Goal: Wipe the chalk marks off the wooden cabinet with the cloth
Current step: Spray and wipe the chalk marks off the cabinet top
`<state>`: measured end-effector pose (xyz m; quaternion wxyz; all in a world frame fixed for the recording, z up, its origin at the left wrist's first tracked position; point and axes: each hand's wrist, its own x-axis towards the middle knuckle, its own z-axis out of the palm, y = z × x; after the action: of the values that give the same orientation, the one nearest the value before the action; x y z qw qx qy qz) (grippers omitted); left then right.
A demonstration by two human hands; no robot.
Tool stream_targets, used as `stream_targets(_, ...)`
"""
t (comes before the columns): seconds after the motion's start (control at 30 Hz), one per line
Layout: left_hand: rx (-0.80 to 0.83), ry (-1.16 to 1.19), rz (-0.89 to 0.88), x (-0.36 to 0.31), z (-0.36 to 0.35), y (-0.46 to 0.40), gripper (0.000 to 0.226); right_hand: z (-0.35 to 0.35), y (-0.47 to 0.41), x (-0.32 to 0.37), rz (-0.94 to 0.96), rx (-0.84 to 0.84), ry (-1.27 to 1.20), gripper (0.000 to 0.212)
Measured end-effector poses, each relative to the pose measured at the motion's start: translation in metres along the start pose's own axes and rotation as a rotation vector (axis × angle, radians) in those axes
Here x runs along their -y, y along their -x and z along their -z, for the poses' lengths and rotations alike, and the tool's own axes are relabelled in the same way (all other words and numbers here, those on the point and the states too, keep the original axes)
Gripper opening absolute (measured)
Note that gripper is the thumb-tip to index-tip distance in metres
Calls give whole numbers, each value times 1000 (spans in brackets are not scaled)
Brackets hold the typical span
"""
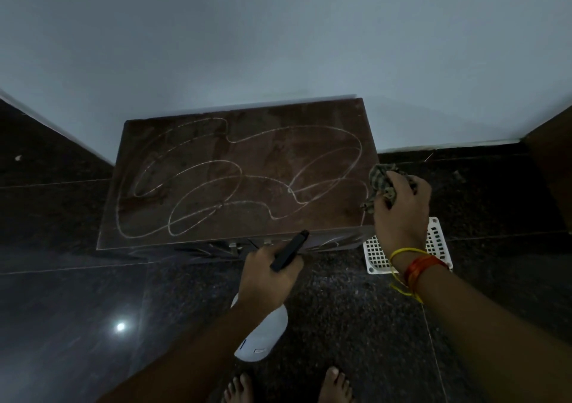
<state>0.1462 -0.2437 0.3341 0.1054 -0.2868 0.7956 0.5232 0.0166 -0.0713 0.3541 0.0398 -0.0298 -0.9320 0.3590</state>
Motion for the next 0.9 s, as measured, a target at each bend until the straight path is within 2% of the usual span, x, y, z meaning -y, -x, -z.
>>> stream_targets(0.73, -333, 79, 171, 95, 164, 27, 27, -83, 57, 100, 87, 109, 40, 42)
stream_targets(0.9, -326, 85, 211, 115, 194, 37, 21, -96, 65, 117, 108, 128, 42, 42)
